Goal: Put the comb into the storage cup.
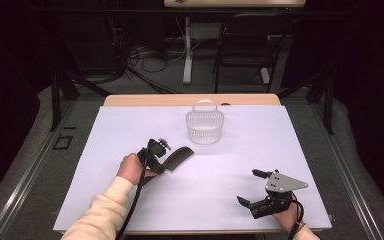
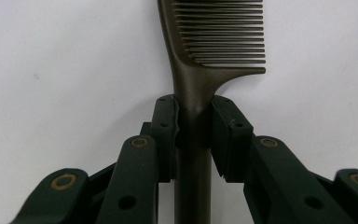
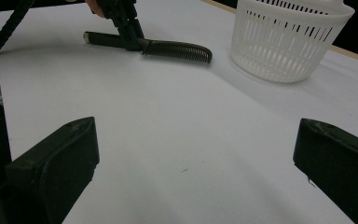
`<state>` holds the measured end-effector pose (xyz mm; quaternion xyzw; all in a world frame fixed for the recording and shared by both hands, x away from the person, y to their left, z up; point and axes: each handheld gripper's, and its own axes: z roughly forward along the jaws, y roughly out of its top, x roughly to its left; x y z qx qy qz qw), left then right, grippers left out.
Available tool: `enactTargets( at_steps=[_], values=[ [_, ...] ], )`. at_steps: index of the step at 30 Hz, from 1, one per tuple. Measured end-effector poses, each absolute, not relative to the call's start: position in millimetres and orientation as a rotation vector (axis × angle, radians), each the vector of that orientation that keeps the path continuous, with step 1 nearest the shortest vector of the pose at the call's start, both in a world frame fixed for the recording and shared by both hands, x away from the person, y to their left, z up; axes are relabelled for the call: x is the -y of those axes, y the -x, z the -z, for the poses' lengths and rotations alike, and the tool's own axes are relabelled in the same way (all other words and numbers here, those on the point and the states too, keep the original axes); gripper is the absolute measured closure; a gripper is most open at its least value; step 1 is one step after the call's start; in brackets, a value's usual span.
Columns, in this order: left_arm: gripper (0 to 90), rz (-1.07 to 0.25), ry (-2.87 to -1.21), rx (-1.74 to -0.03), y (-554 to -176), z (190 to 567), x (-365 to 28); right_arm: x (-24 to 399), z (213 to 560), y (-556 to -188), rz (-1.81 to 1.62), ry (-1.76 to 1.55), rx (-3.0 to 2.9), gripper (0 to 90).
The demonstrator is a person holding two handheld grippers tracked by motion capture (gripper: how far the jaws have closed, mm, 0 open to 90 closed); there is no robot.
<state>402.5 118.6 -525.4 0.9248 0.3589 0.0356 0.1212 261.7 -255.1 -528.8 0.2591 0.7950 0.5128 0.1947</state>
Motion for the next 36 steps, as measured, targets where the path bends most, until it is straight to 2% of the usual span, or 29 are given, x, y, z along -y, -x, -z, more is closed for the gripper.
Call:
enactTargets(
  at_steps=[12,36],
  values=[
    [72.4,-0.117,-2.633,-1.026,-393.3,516.7,-128.0,255.0,528.9,-261.8,-1.435,-0.730,-2.229,0.0],
    [72.4,-0.246,-2.411,-0.972,-372.4,496.8,-149.8,254.6,529.0,-261.7,-1.426,-0.726,-2.232,0.0]
  ],
)
